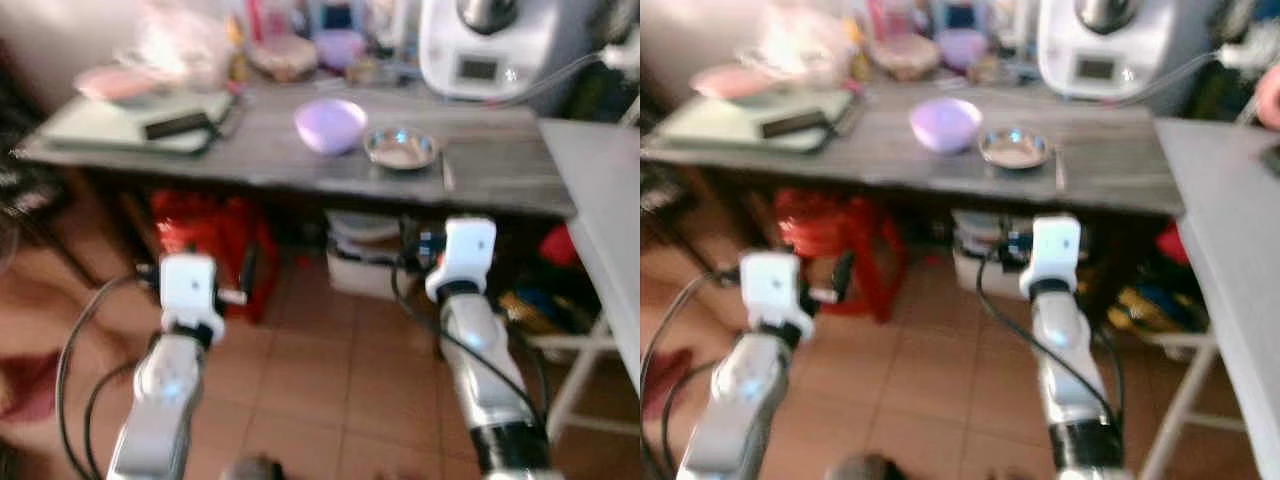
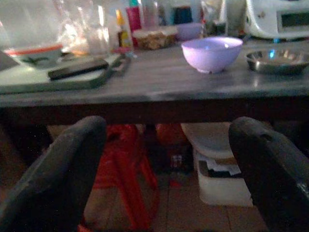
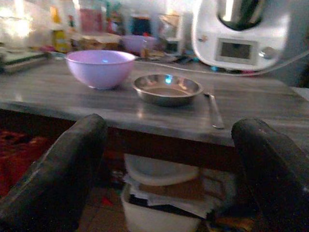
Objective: Setting the table
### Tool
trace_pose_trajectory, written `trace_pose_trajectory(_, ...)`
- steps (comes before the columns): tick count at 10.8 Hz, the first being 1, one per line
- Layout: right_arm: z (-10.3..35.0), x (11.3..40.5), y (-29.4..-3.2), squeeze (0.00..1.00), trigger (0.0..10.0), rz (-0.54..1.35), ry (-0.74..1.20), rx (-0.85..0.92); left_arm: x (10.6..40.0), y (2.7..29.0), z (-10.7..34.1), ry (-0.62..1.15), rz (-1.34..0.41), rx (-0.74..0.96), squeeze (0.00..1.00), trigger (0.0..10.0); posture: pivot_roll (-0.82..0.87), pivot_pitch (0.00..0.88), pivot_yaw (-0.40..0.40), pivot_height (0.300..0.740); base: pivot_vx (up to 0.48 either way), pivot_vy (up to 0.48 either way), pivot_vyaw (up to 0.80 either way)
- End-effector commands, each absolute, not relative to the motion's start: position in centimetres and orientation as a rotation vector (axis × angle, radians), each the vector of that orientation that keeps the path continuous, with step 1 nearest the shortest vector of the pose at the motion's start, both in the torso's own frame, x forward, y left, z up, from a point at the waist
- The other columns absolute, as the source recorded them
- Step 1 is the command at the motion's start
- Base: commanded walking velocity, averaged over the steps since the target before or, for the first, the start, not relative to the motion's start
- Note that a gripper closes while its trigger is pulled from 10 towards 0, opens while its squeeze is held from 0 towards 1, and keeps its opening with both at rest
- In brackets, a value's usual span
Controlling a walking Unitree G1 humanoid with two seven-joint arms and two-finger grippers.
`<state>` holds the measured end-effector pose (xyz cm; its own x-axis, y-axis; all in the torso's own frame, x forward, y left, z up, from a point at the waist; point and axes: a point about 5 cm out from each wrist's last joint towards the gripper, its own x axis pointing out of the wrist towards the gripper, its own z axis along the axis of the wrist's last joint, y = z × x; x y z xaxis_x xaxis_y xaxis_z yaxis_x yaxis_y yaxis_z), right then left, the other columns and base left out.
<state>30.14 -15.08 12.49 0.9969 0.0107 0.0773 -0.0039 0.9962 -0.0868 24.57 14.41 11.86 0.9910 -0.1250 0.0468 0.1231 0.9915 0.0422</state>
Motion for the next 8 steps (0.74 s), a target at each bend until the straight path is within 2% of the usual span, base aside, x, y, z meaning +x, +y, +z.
trace_pose_trajectory(1,12.9,30.1,-15.1,0.00,10.0,0.019,-0.084,-0.071,24.6,14.0,12.5,-0.067,-0.150,0.041,0.00,10.0,0.04,0.088,0.051,0.740,0.000,-0.379,0.00)
trace_pose_trajectory(3,13.2,30.0,-15.5,0.00,10.0,0.017,-0.097,-0.037,24.2,13.7,12.2,-0.053,-0.167,0.033,0.00,10.0,0.03,0.117,0.042,0.740,0.000,-0.456,0.00)
trace_pose_trajectory(5,12.8,28.6,-17.0,0.00,10.0,-0.027,-0.084,-0.044,23.1,14.0,11.5,-0.016,-0.156,0.023,0.00,10.0,0.03,0.122,0.045,0.740,0.000,-0.461,-0.68)
trace_pose_trajectory(7,11.0,25.8,-18.1,0.00,10.0,-0.023,-0.014,-0.079,22.5,14.3,11.1,0.010,-0.160,0.023,0.00,10.0,0.02,0.118,0.051,0.740,0.000,-0.461,0.00)
trace_pose_trajectory(8,10.7,25.4,-18.2,0.00,10.0,-0.024,0.005,-0.085,22.3,14.2,11.0,0.021,-0.169,0.021,0.00,10.0,0.02,0.114,0.053,0.740,0.000,-0.461,-0.57)
